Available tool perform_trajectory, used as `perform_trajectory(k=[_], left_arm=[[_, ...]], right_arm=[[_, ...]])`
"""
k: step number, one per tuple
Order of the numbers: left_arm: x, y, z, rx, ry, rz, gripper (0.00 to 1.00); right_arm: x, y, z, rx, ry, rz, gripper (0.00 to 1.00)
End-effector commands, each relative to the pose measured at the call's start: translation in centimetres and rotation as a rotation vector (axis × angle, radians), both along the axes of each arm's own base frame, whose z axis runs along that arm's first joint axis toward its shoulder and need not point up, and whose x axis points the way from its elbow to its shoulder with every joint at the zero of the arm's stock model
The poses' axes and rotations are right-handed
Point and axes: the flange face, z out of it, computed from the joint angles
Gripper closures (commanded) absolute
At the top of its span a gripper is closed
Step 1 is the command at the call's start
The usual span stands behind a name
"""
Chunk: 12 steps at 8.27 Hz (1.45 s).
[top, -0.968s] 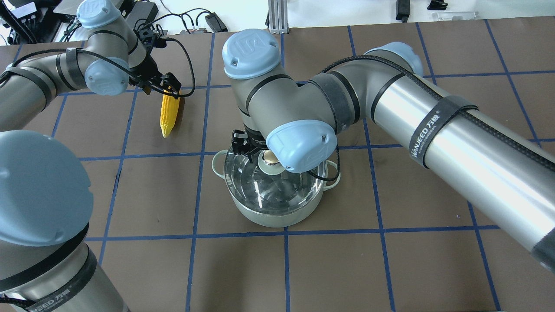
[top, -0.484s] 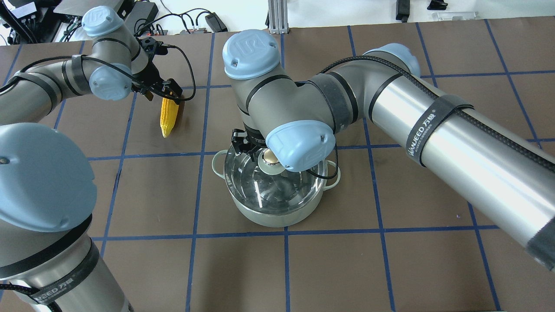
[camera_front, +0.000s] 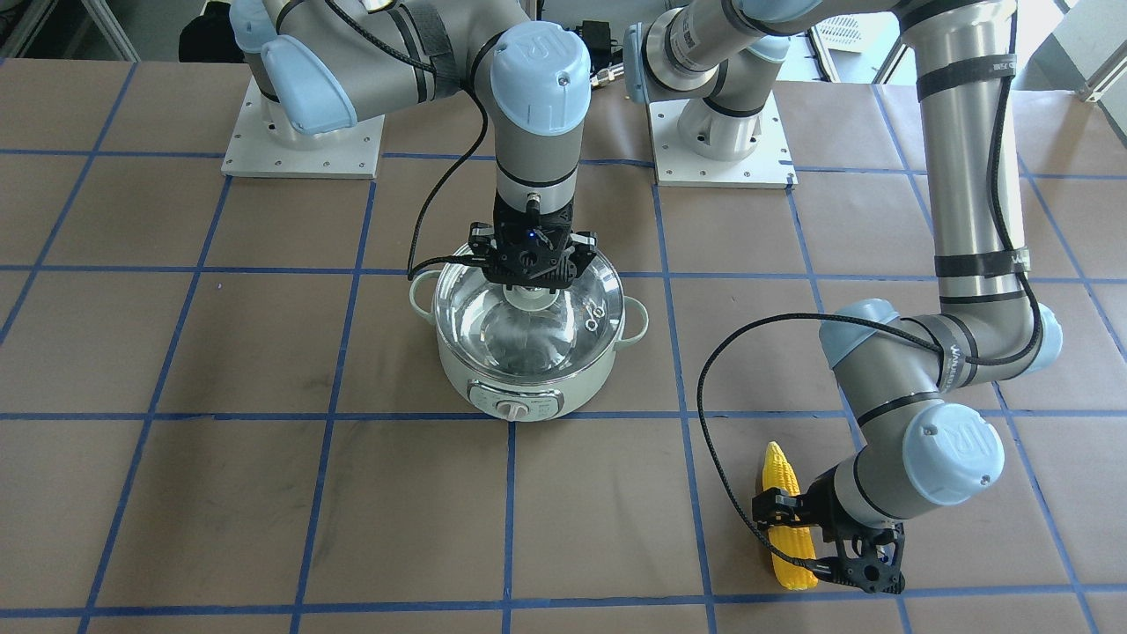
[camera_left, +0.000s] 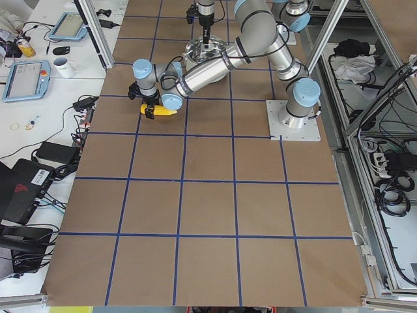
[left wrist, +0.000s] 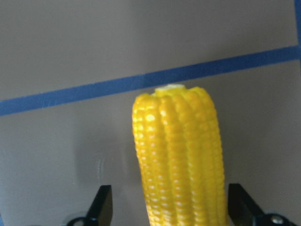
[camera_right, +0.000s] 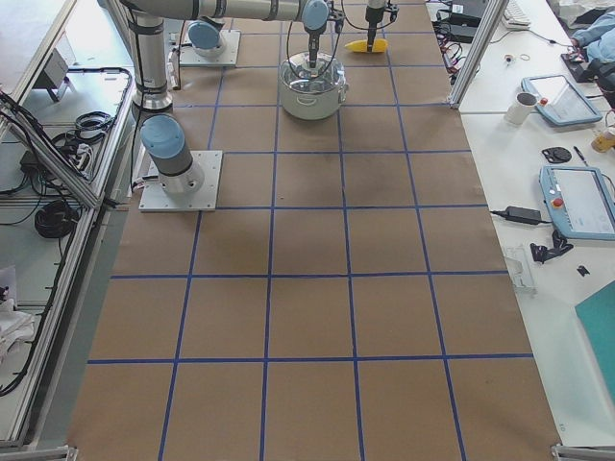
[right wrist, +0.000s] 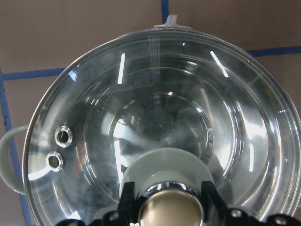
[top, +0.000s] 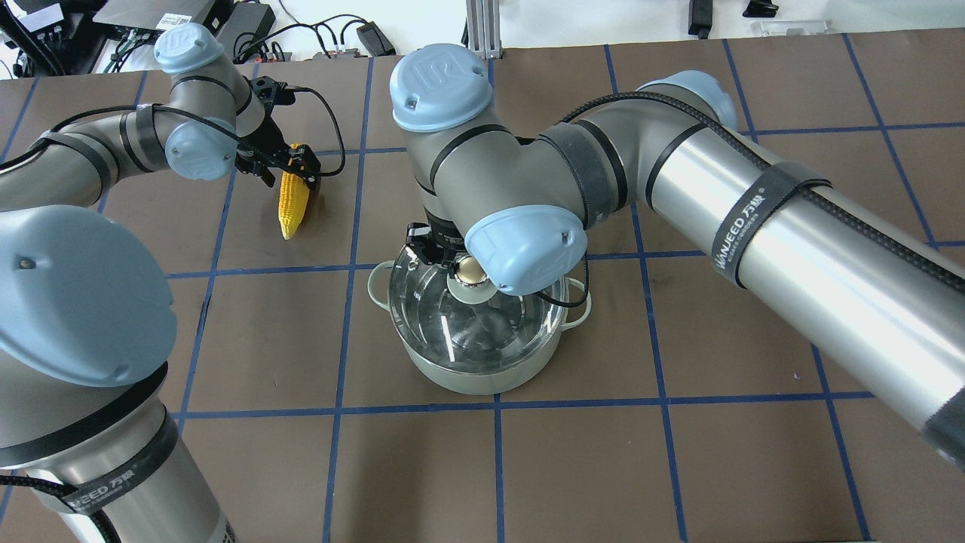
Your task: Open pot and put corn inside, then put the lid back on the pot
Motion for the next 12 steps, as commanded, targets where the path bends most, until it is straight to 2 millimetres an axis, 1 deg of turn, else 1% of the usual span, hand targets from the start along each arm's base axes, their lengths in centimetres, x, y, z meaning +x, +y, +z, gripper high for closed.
perform_trajectory(k=[1,2,3,4,5,6,7,8,9,10,11,12], left_arm=[[0.1,0.0,0.5,0.011,-0.011,0.103,1.0],[0.1,0.1,1.3,-0.001,-0.014,0.103,1.0],[0.6,0.4,2.4,0.013,-0.064,0.104,1.0],[0.6,1.1,4.6,0.027,-0.103,0.107,1.0],[0.3,1.8,6.9,0.019,-0.104,0.13,1.0],[0.0,2.4,9.3,0.003,-0.107,0.133,1.0],[-1.1,3.4,11.7,0.008,-0.105,0.131,1.0],[-3.1,4.8,14.9,-0.002,-0.101,0.18,1.0],[-6.2,5.9,17.5,-0.038,-0.092,0.22,1.0],[-9.8,7.2,19.2,-0.056,-0.088,0.216,1.0],[-14.0,8.6,20.1,-0.044,-0.085,0.207,1.0],[-17.8,10.5,21.1,-0.045,-0.083,0.156,1.0]], right_arm=[[0.0,0.0,0.1,0.0,0.0,0.005,0.72],[-0.1,-0.1,0.1,0.0,0.003,0.005,0.72],[-0.2,-0.1,0.4,-0.009,0.01,0.003,0.74],[-0.3,0.0,1.6,-0.032,0.004,-0.002,0.74],[-0.9,0.7,4.2,-0.068,-0.01,-0.004,0.74],[-2.1,1.0,6.3,-0.091,-0.007,-0.012,0.74],[-4.6,0.6,8.6,-0.11,-0.02,-0.049,0.74],[-7.9,0.1,10.5,-0.11,-0.02,-0.041,0.74],[-12.0,-0.1,12.8,-0.102,-0.011,0.001,0.74],[-16.4,-0.6,14.2,-0.088,-0.002,0.0,0.74],[-20.4,-0.7,15.7,-0.083,-0.002,0.004,0.74],[-23.0,-0.5,16.2,-0.062,0.004,0.022,0.74]])
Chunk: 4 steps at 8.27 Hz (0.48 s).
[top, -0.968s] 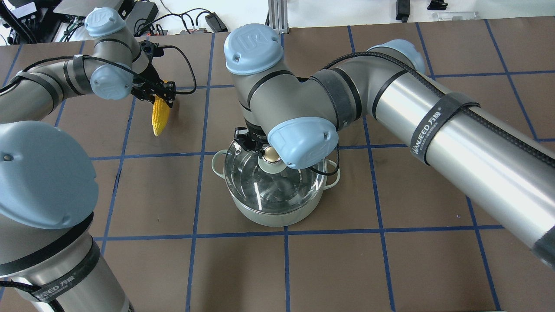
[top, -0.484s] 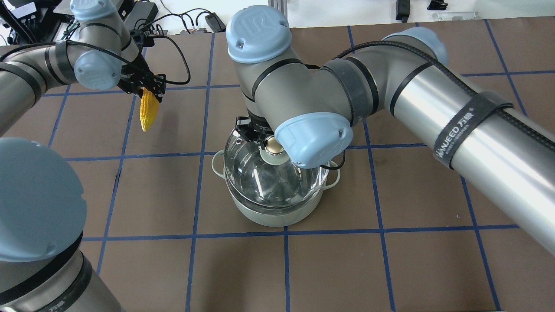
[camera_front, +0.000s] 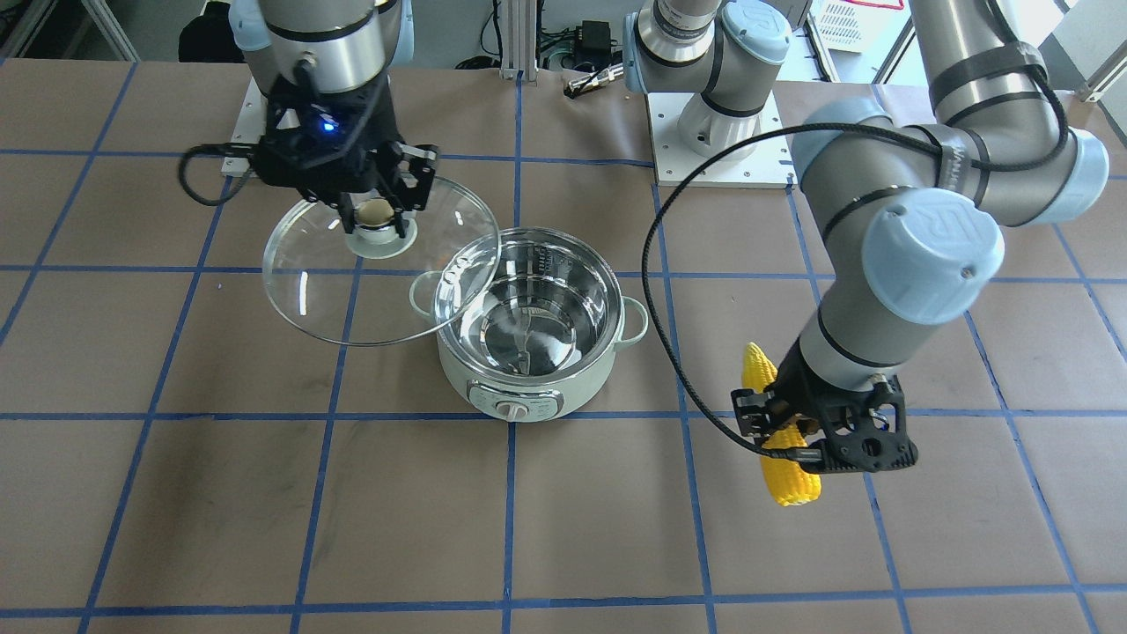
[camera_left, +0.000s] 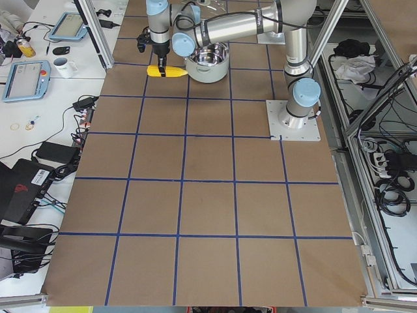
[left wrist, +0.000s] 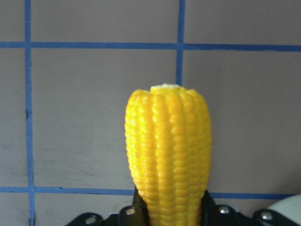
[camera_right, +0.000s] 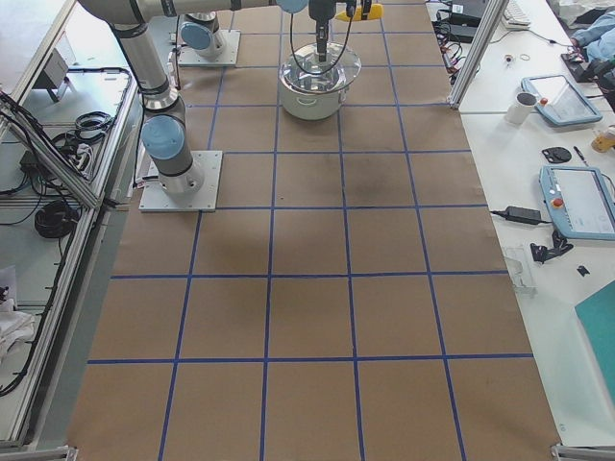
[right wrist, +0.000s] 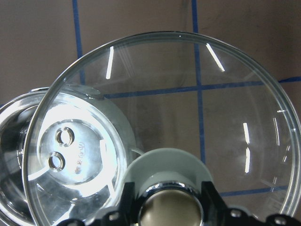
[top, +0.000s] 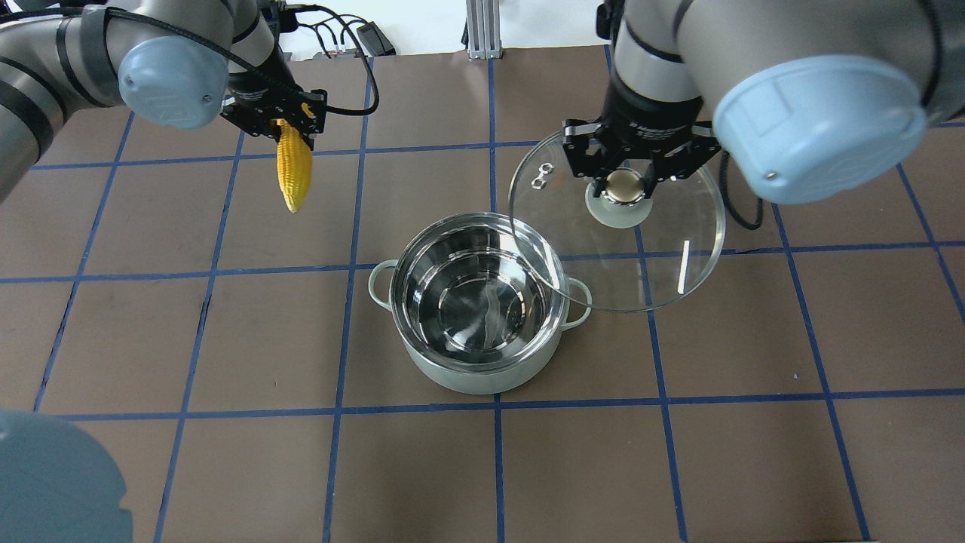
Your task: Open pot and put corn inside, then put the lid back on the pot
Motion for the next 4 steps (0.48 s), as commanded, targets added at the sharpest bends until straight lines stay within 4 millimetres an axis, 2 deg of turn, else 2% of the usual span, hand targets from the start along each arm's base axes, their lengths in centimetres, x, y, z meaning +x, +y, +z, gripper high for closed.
perform_trajectory(k=[1,2,3,4], left_arm=[[-10.8,5.4,4.0,-0.02,0.012,-0.059,1.0],[-13.3,7.0,4.6,-0.023,0.016,-0.045,1.0],[-14.6,8.3,4.3,0.014,0.011,-0.059,1.0],[-15.9,9.6,3.1,0.077,0.027,-0.077,1.0]], right_arm=[[-7.8,0.3,2.3,0.04,0.01,0.02,0.74],[-7.8,0.5,2.1,0.052,0.009,0.023,0.74],[-7.8,0.5,2.1,0.054,0.009,0.03,0.74],[-7.8,0.5,2.0,0.057,0.008,0.031,0.74]])
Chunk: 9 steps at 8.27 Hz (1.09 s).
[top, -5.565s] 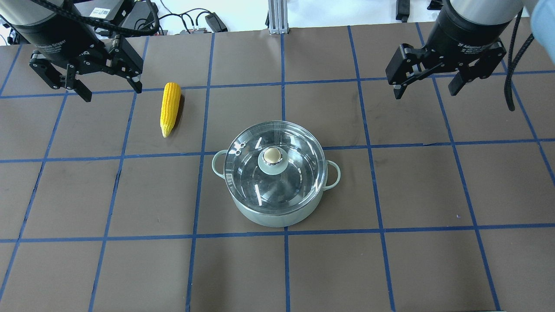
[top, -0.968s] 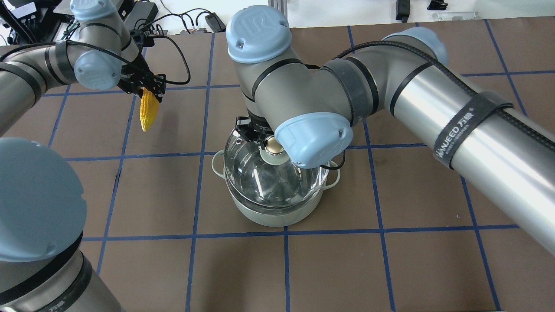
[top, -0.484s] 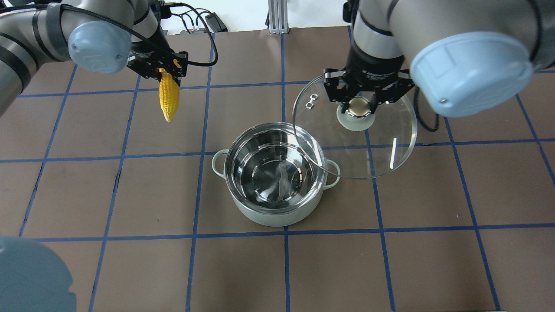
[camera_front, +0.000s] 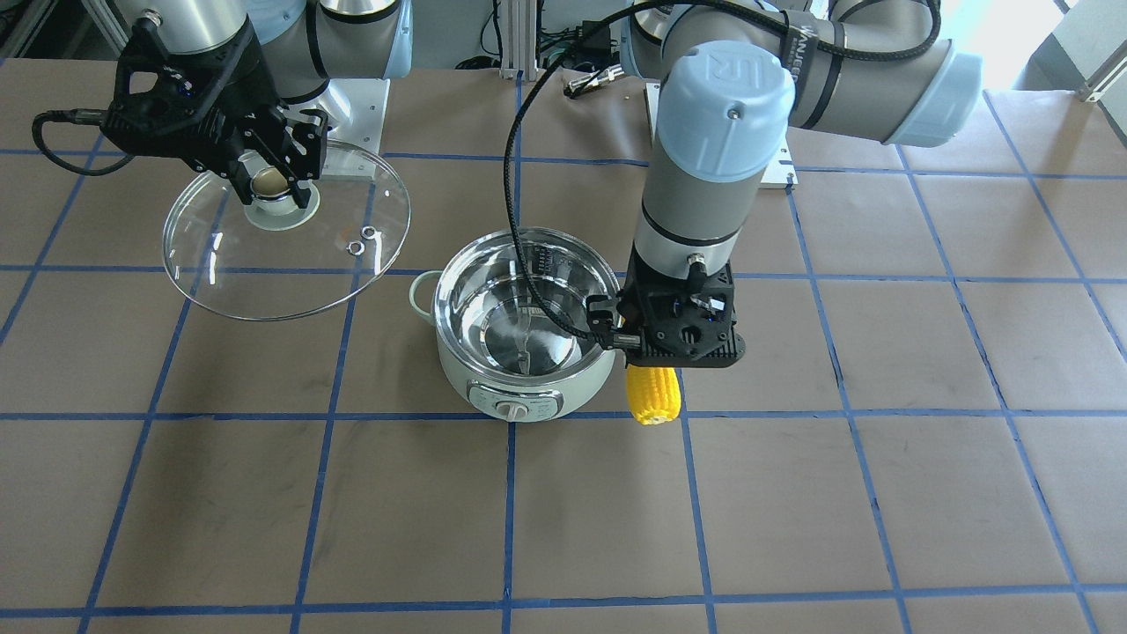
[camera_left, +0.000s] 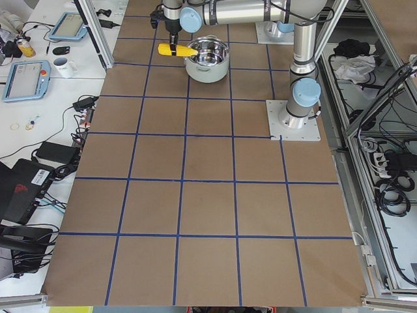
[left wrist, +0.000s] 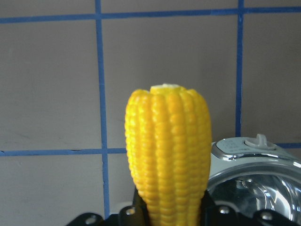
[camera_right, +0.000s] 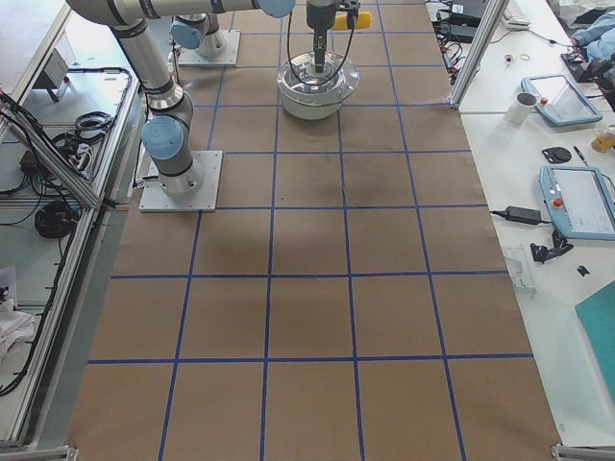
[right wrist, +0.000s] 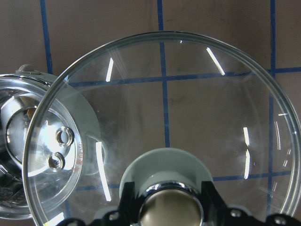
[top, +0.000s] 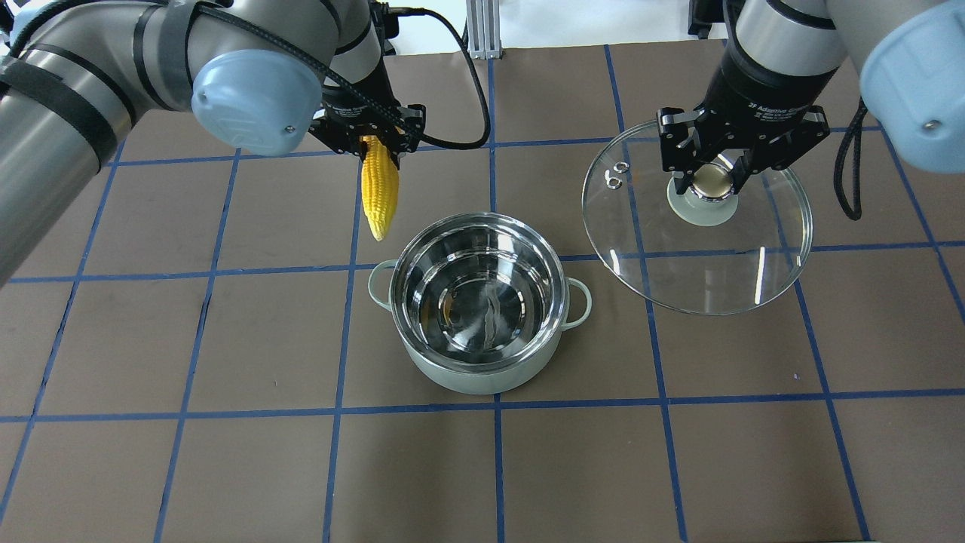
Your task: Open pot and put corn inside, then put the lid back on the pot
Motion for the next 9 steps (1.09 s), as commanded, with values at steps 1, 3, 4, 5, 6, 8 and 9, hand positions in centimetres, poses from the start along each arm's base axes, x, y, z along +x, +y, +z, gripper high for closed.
perform_trajectory(k=[1,3,4,5,6,8,9], left_arm=[[-5.3,4.4,-2.5,0.122,0.054,-0.058,1.0],[-6.4,6.1,-5.6,0.185,0.041,-0.08,1.0],[-6.4,6.7,-6.4,0.204,0.034,-0.082,1.0],[-6.9,7.3,-6.8,0.211,0.03,-0.094,1.0],[-7.5,6.9,-8.2,0.224,0.027,-0.099,1.0],[-9.3,8.3,-8.5,0.23,0.021,-0.105,1.0],[-10.5,9.1,-8.6,0.232,0.017,-0.131,1.0]], right_arm=[[-0.3,0.1,-0.1,0.009,-0.001,0.017,0.74],[-0.3,0.1,-0.1,0.017,0.0,0.023,0.74],[-0.3,0.2,-0.2,0.023,0.001,0.028,0.74],[-0.3,0.2,-0.2,0.025,0.001,0.034,0.74],[-0.3,0.2,-0.2,0.025,0.001,0.035,0.74],[-0.3,0.2,-0.2,0.025,0.001,0.035,0.74],[-0.3,0.2,-0.2,0.025,0.001,0.035,0.74]])
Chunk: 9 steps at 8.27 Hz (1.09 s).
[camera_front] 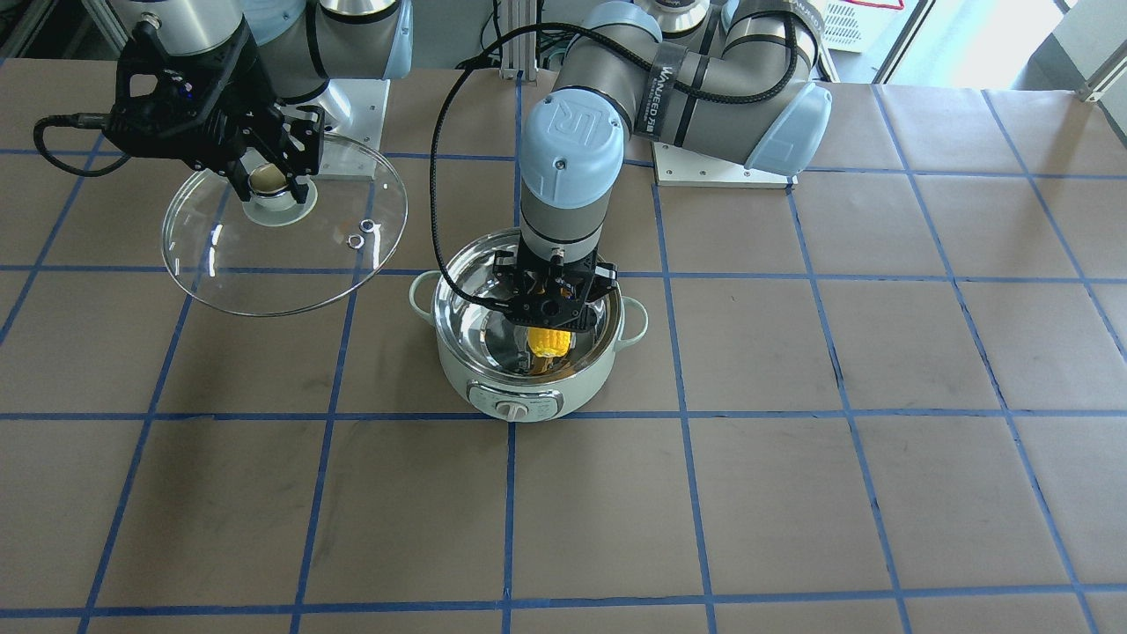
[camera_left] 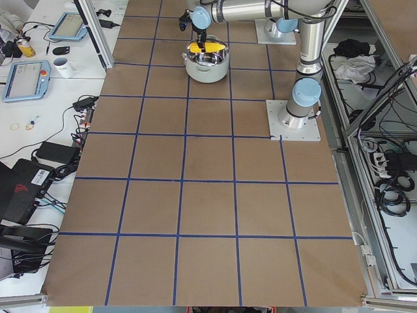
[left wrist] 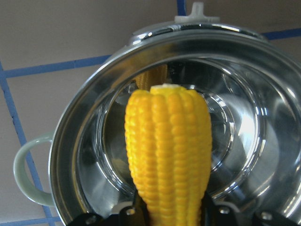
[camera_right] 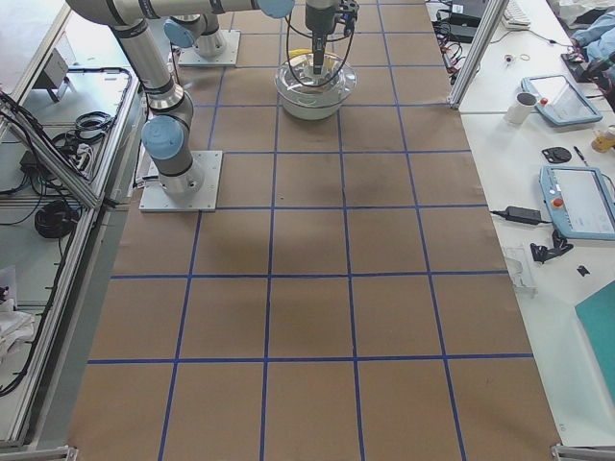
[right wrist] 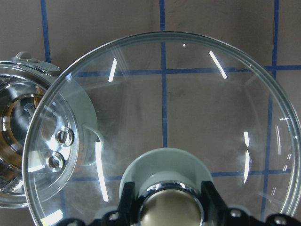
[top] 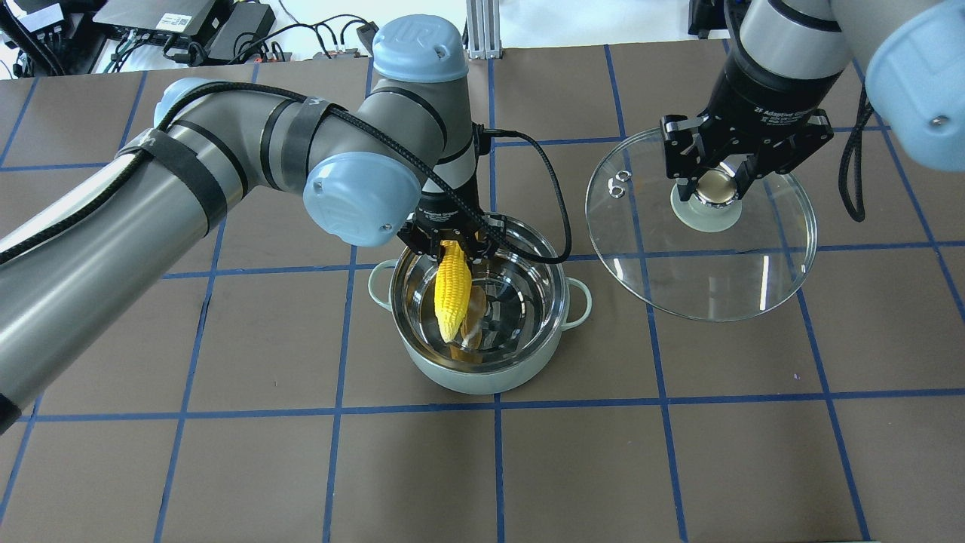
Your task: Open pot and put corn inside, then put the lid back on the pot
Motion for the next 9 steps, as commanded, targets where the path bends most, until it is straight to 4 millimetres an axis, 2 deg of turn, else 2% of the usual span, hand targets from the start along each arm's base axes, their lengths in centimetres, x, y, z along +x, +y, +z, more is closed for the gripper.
perform_trajectory(k=[1,2,3,4,5,6,9], left_arm=[[-2.1,1.3,-0.9,0.011,-0.007,-0.031,1.0],[-2.5,1.1,-2.1,0.028,-0.017,-0.03,1.0],[-2.7,1.0,-2.4,0.023,-0.017,-0.03,0.84],[-2.7,0.9,-2.5,0.02,-0.017,-0.03,0.52],[-2.7,0.8,-2.3,0.014,-0.019,-0.027,0.06],[-2.5,0.8,-1.6,0.0,-0.02,-0.035,0.0],[-1.9,0.6,-0.2,-0.015,-0.018,-0.038,0.0]], right_arm=[[0.0,0.0,0.0,0.0,0.0,0.0,0.74],[0.0,0.0,0.0,0.002,0.0,0.002,0.74],[0.0,0.1,0.1,-0.001,0.0,0.004,0.74],[0.0,0.0,0.0,0.0,0.0,0.008,0.74],[0.0,0.1,0.1,0.0,0.001,0.008,0.74],[0.0,0.0,0.0,0.0,0.001,0.008,0.74],[0.0,0.0,0.0,0.0,0.004,0.022,0.75]])
